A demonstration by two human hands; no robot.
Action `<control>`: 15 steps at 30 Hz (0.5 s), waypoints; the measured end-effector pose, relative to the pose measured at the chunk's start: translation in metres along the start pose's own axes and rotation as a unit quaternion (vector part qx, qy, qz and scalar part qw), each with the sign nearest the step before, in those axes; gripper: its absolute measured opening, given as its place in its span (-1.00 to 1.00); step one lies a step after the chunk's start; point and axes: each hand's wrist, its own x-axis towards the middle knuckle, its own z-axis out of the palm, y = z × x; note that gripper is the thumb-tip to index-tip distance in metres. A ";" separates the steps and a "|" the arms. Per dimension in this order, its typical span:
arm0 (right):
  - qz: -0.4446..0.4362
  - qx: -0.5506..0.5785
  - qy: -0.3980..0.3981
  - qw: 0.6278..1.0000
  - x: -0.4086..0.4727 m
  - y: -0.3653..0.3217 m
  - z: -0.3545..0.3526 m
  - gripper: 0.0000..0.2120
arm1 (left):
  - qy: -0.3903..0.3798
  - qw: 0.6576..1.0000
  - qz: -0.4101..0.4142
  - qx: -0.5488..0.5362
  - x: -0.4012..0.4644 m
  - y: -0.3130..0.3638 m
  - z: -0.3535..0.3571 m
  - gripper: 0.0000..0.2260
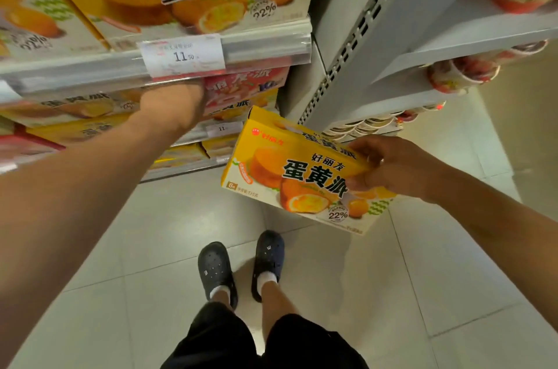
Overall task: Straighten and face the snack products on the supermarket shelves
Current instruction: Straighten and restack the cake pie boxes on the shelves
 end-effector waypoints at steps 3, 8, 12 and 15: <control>-0.010 -0.012 -0.009 1.000 -0.003 -0.007 -0.002 -0.36 | 0.042 0.999 -0.015 0.010 -0.017 0.007 0.003 -0.60; -0.047 -0.032 -0.018 0.998 -0.016 -0.017 -0.005 -0.40 | 0.079 0.997 -0.016 -0.011 -0.073 0.006 0.015 -0.38; -0.087 -0.127 0.032 0.988 -0.022 -0.027 -0.006 -0.33 | 0.058 0.995 -0.062 -0.059 -0.124 -0.018 0.036 -0.32; -0.140 -0.172 0.097 0.970 -0.012 -0.047 0.005 -0.37 | 0.014 0.993 -0.106 -0.046 -0.159 -0.046 0.053 -0.37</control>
